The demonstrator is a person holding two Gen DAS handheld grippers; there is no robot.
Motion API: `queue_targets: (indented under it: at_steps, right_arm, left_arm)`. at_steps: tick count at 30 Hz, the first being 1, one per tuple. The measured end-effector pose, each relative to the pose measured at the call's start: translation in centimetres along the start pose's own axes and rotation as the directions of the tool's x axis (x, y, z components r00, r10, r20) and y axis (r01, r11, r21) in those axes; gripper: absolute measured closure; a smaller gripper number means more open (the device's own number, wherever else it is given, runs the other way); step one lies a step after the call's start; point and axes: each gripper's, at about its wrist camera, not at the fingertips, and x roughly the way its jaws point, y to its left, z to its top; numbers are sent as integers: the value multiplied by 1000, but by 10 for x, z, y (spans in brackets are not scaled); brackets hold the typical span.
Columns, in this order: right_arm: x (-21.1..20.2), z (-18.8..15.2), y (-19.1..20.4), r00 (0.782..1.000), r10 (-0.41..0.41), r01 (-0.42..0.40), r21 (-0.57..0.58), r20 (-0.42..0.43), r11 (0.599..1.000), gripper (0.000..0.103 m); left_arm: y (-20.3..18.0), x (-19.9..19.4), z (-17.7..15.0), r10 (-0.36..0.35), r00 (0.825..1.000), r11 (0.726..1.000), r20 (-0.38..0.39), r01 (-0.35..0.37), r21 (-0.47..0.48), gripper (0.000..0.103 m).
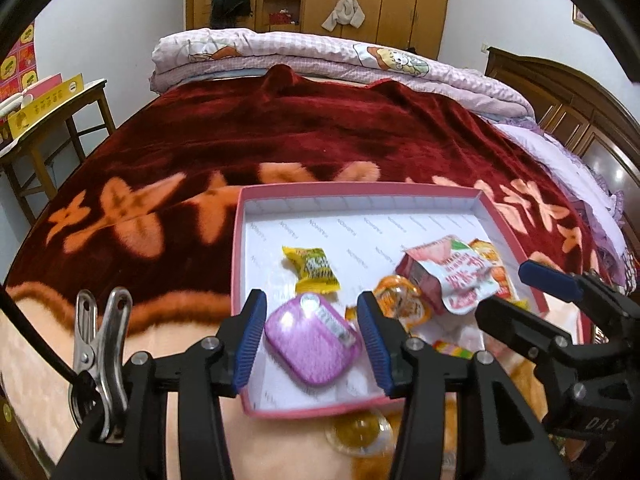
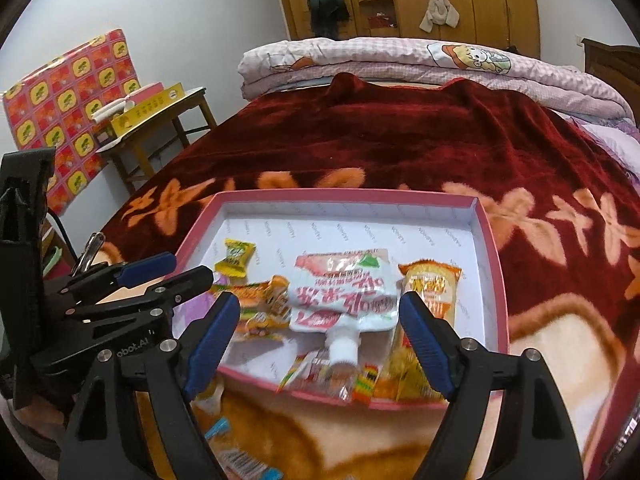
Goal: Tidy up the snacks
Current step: 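Carry the candy and drink pouch into the pink box and release both, then lift both open tools away from the box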
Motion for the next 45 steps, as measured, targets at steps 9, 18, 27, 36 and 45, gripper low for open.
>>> queue_targets:
  at_steps: [9, 18, 27, 36, 45]
  right_arm:
    - [-22, -24, 9, 1000, 21, -21, 17, -3, 1000, 19]
    - [-36, -50, 5, 1000, 19, -18, 48, -14, 999, 19]
    - [-40, -71, -1, 999, 31, -28, 73, -36, 997, 19]
    - [-34, -83, -13, 997, 26, -19, 110, -69, 994, 19]
    - [-21, -93, -16, 993, 37, -22, 130, -108, 991, 19]
  left_arm:
    - [-2, -27, -25, -16, 1000, 1000, -5, 16, -10, 53]
    - [-4, -37, -51, -21, 999, 1000, -34, 20, -22, 53]
    - [-14, -29, -65, -23, 997, 1000, -79, 22, -12, 53]
    - [-22, -24, -71, -32, 996, 999, -80, 32, 4, 53]
    - [-26, -13, -76, -30, 996, 999, -83, 31, 11, 54]
